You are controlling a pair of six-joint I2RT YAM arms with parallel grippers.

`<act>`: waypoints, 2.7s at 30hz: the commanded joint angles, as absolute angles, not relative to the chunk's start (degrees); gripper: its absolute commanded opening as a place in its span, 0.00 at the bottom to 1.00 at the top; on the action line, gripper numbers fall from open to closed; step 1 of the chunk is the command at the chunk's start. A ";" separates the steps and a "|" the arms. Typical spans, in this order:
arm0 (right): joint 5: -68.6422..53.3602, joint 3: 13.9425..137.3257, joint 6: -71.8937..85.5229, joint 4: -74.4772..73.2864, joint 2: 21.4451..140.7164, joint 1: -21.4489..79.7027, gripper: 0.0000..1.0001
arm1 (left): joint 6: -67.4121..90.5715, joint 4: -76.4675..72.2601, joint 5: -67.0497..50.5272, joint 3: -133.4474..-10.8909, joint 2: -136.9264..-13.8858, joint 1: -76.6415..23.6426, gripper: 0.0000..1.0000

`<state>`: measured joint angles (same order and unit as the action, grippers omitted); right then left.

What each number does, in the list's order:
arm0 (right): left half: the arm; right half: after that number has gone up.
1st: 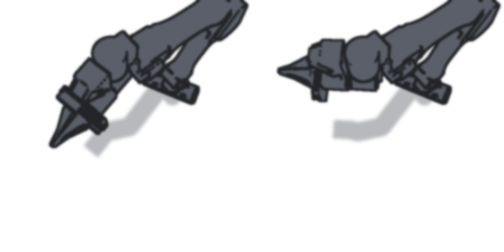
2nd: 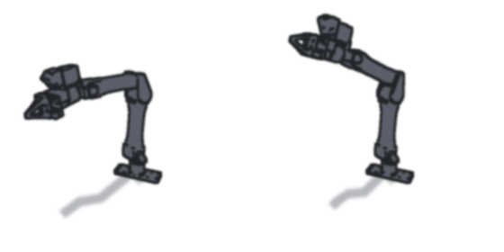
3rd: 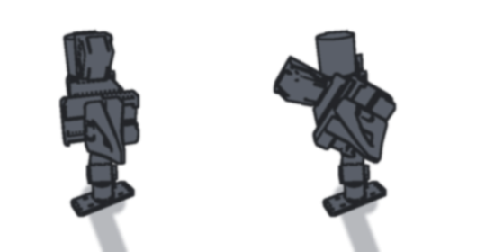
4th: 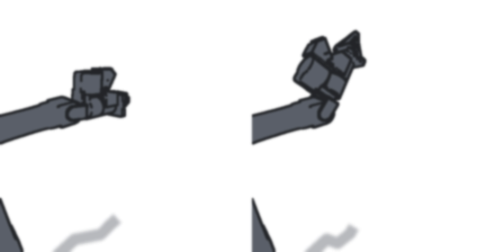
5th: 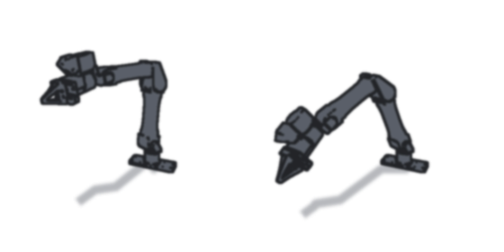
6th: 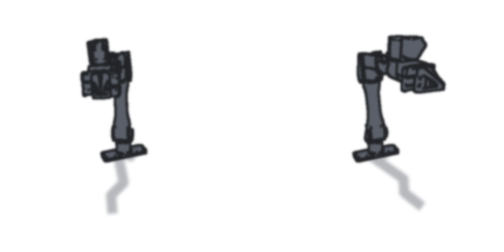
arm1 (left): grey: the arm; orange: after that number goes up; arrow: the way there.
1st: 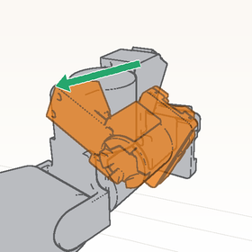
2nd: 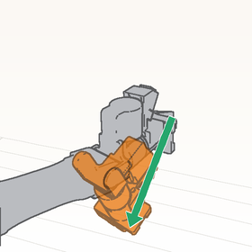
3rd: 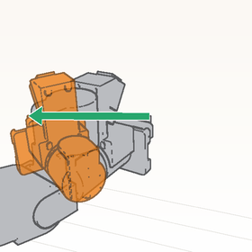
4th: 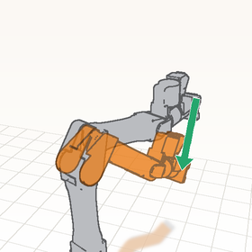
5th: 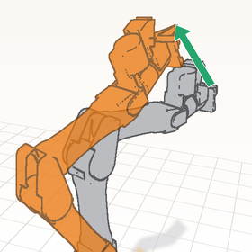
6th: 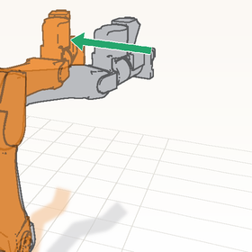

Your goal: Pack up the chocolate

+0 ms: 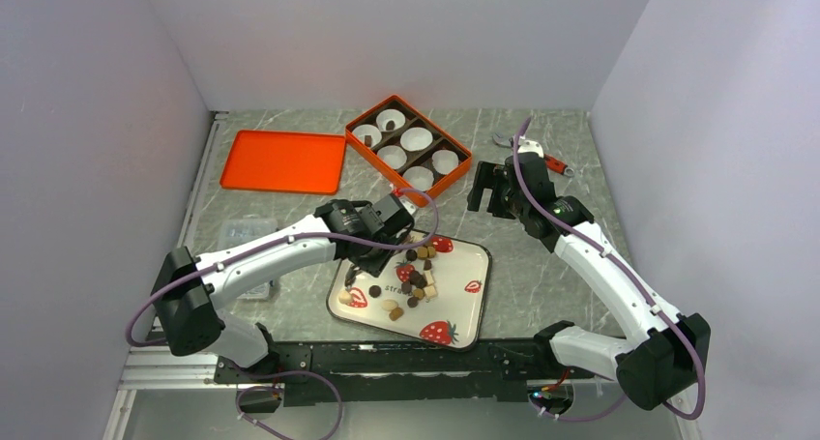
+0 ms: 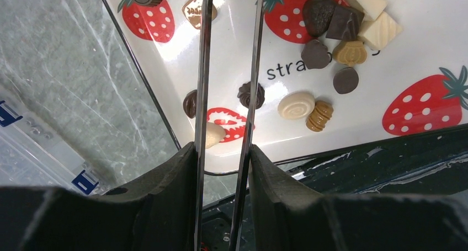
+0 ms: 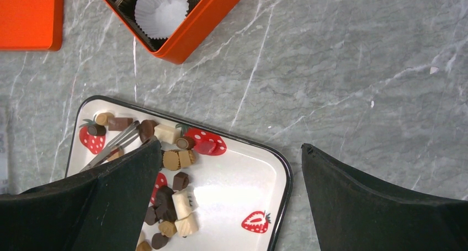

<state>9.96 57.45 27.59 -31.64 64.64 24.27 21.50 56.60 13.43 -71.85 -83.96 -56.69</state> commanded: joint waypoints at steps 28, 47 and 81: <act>10.20 57.73 27.42 -30.59 64.30 23.91 1.00 | 21.01 56.51 15.51 -70.62 -81.42 -54.41 0.41; 9.82 58.10 27.43 -30.57 64.82 23.91 1.00 | 20.00 55.13 14.40 -69.61 -81.48 -53.75 0.41; 9.63 58.17 27.31 -30.51 64.87 23.91 1.00 | 19.41 58.96 16.64 -74.20 -78.24 -53.35 0.32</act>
